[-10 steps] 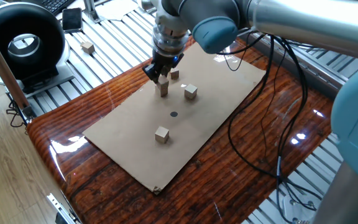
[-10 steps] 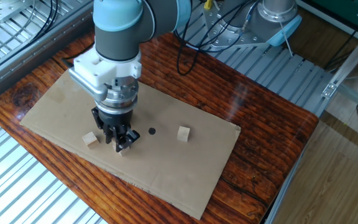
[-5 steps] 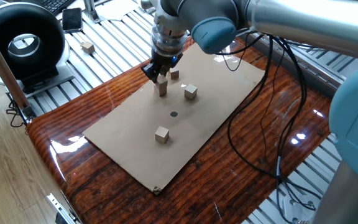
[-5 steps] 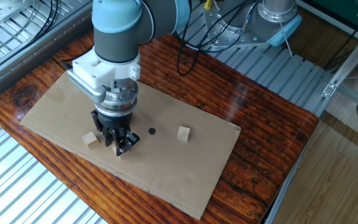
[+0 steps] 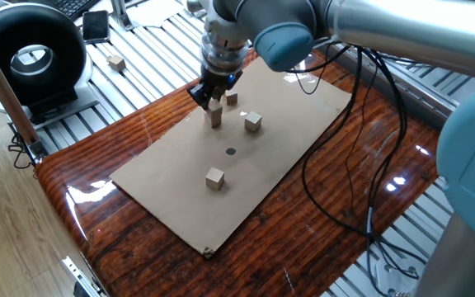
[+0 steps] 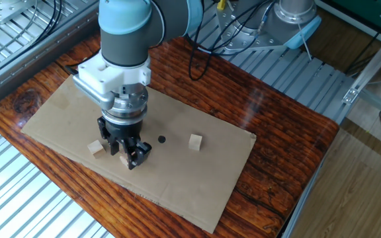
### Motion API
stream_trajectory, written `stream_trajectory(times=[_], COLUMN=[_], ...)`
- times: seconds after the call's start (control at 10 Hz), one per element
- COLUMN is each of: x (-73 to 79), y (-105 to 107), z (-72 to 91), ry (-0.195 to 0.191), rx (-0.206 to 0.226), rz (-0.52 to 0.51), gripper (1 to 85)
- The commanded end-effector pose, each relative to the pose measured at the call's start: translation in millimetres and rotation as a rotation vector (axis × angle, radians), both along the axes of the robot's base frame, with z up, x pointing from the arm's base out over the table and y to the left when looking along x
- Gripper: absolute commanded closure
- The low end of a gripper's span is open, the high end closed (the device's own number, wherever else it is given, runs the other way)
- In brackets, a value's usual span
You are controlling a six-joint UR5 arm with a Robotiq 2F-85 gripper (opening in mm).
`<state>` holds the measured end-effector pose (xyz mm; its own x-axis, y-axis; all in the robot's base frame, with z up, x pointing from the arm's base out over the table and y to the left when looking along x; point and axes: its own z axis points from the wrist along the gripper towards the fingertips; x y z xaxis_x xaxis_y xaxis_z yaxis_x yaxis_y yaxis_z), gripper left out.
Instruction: Stack the blocks in a vertical line of five
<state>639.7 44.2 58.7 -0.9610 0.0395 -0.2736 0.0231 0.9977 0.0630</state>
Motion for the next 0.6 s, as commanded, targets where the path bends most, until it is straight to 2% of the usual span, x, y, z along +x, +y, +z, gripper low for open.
stream_trajectory(times=[0.0, 0.1, 0.2, 0.5], x=[-34.1, -41.3, -44.6, -39.5], y=[18.2, 13.9, 3.9, -2.8], z=[12.0, 15.3, 18.7, 19.6], ry=[0.078, 0.087, 0.085, 0.06], rx=[0.033, 0.006, -0.04, -0.068], rz=[0.009, 0.016, 0.031, 0.021], gripper=[33.0, 38.0, 40.7, 45.0])
